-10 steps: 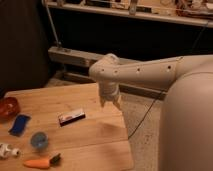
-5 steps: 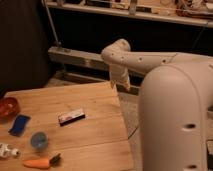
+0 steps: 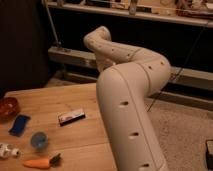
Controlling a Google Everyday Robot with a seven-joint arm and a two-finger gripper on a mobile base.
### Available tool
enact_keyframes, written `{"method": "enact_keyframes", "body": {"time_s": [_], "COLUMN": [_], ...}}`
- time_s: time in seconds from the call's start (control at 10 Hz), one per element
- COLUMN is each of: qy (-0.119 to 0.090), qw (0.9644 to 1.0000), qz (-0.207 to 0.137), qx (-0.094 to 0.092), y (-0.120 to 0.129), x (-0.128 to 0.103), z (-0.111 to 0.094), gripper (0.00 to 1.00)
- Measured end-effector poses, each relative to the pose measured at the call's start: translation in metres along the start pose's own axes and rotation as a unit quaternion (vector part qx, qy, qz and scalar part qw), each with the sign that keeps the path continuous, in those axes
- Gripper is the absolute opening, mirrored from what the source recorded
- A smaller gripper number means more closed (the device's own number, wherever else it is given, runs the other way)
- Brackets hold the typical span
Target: Move the arm in a circular motion
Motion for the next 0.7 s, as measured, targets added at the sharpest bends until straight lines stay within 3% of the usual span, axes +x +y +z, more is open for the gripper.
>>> {"method": "enact_keyframes", "body": {"time_s": [0.2,0.3,0.4,0.6,0.7], "qy": [-0.014,-0.016,-0.017,-0.007,0.006], "qw": [0.9984,0.9944,0.9903,0.9734,0.963], "qz": [-0.048,-0.088,-0.112,-0.178,-0.208], "qx": [-0.025,-0.058,-0.081,-0.144,-0.171], "y": [0.059,0.1,0.123,0.17,0.185], "x": [-0.011,-0.006,-0.001,0.031,0.054], "z": [-0.016,-0.03,-0.038,-0.061,-0.069], "gripper": [0.65,0.65,0.65,0.65,0.65]}}
